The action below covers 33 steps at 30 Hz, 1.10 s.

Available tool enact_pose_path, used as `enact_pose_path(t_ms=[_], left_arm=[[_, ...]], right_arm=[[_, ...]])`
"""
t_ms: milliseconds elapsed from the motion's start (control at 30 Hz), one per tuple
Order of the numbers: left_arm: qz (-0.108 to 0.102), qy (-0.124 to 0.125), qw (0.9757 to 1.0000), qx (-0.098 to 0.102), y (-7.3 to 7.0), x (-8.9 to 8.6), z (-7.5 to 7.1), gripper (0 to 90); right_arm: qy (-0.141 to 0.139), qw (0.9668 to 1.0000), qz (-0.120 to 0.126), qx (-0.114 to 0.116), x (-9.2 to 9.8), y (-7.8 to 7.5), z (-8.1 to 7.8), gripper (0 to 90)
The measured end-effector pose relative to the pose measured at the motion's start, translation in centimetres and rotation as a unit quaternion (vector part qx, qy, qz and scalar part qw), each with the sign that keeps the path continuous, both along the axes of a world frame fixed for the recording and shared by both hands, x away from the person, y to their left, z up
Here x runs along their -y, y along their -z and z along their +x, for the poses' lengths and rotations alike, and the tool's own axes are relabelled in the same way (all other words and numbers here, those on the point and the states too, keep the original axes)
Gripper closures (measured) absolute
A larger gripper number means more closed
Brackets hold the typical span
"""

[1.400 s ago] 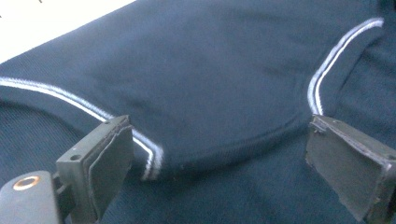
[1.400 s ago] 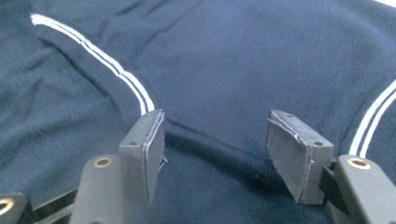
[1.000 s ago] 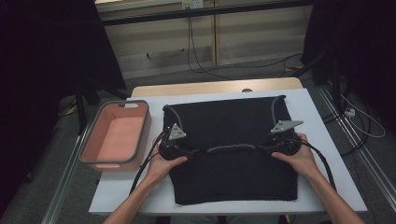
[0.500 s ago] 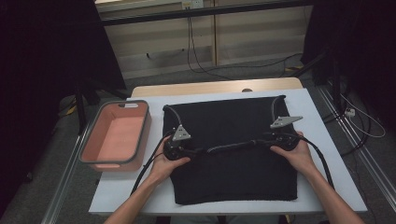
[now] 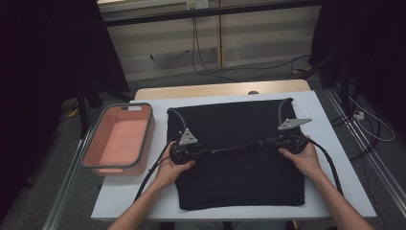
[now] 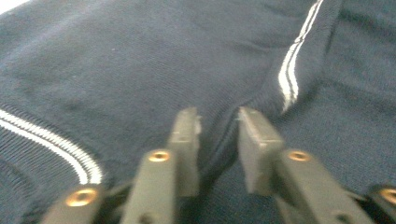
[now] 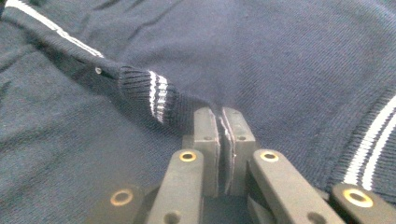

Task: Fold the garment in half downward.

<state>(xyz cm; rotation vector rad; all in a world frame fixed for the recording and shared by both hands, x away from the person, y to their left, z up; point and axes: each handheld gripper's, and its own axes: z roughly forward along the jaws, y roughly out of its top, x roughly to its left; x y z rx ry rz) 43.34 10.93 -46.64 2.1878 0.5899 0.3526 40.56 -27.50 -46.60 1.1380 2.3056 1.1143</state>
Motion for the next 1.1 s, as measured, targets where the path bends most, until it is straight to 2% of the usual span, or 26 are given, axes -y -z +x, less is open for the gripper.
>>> enact_pose_path(t_ms=[167, 400, 700, 1100], left_arm=[[-0.015, -0.005, 0.9999, -0.007, -0.3, -0.2, 0.0, 85.1], [-0.034, -0.003, 0.9993, -0.012, -1.3, -1.0, -0.4, 86.1], [-0.045, 0.001, 0.9989, -0.014, -2.2, -1.5, -1.1, 86.2], [-0.063, 0.009, 0.9976, -0.025, -2.8, -1.9, -2.2, 86.3]], right_arm=[[0.0, 0.9999, 0.007, 0.012, 0.2, -0.7, -0.4, 86.0], [-0.003, 0.9996, 0.009, 0.027, 0.3, -1.5, -1.2, 86.2], [-0.009, 0.9991, 0.011, 0.04, 0.1, -2.2, -2.2, 86.3], [-0.016, 0.9987, 0.01, 0.047, 0.1, -2.3, -3.8, 86.4]])
